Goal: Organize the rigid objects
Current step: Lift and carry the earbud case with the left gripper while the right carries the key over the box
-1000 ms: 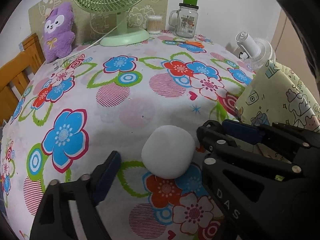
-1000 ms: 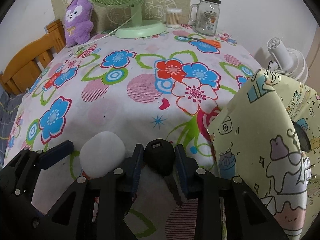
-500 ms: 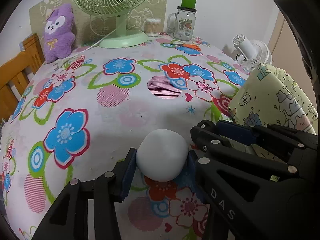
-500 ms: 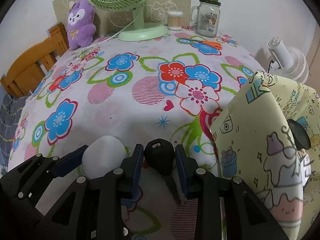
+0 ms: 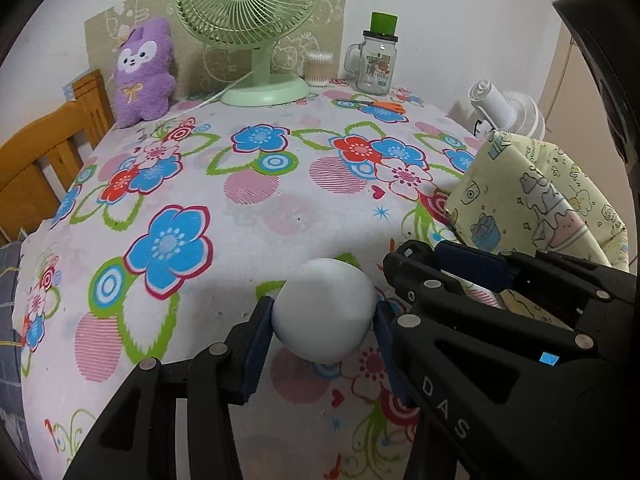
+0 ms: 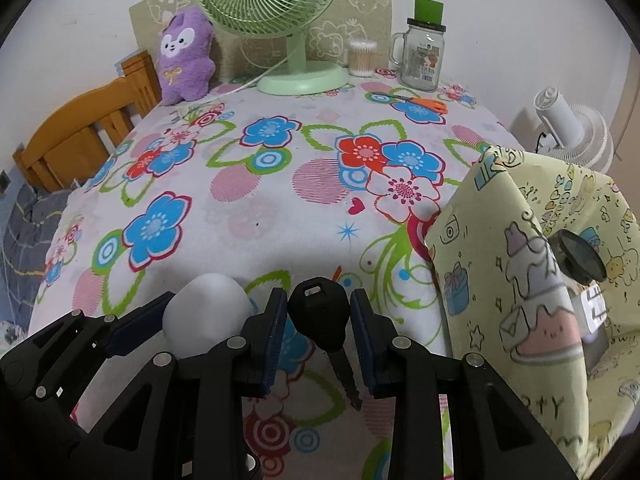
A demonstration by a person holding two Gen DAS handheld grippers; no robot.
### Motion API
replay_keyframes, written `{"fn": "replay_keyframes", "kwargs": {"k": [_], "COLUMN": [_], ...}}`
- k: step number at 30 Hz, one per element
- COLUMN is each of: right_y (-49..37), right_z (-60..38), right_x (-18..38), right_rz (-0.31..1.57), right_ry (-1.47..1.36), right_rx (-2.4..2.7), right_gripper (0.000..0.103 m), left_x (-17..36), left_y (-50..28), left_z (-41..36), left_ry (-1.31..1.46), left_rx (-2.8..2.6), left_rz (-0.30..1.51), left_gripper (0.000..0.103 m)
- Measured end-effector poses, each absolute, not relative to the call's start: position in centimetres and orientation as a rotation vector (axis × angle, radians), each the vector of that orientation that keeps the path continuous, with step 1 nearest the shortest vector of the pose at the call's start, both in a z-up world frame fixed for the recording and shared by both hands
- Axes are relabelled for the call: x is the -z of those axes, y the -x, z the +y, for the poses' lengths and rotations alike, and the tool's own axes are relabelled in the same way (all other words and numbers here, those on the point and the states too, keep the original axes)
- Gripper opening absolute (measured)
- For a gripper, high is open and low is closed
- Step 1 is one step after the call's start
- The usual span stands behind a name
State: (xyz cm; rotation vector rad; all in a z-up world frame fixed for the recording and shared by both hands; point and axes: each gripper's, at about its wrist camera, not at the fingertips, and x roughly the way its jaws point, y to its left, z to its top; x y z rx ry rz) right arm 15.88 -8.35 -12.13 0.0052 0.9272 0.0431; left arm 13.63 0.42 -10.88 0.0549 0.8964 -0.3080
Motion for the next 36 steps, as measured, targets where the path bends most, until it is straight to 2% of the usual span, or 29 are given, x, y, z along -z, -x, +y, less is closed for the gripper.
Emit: {"fn": "replay_keyframes", "kwargs": {"k": [36], "right_y": [-8.4], "right_z": [-10.8], "right_x": [5.7], "right_rz": [0.805], "right_ry": [-0.028], "right_rx": [-0.071], "right_gripper": [0.035], "left_x": [4.6], "left_y": [-6.6], "left_z": [-2.0], "left_ry": [-0.072], "left_rx": [0.264], "left_rz": [0.782], "left_gripper": [0.052]}}
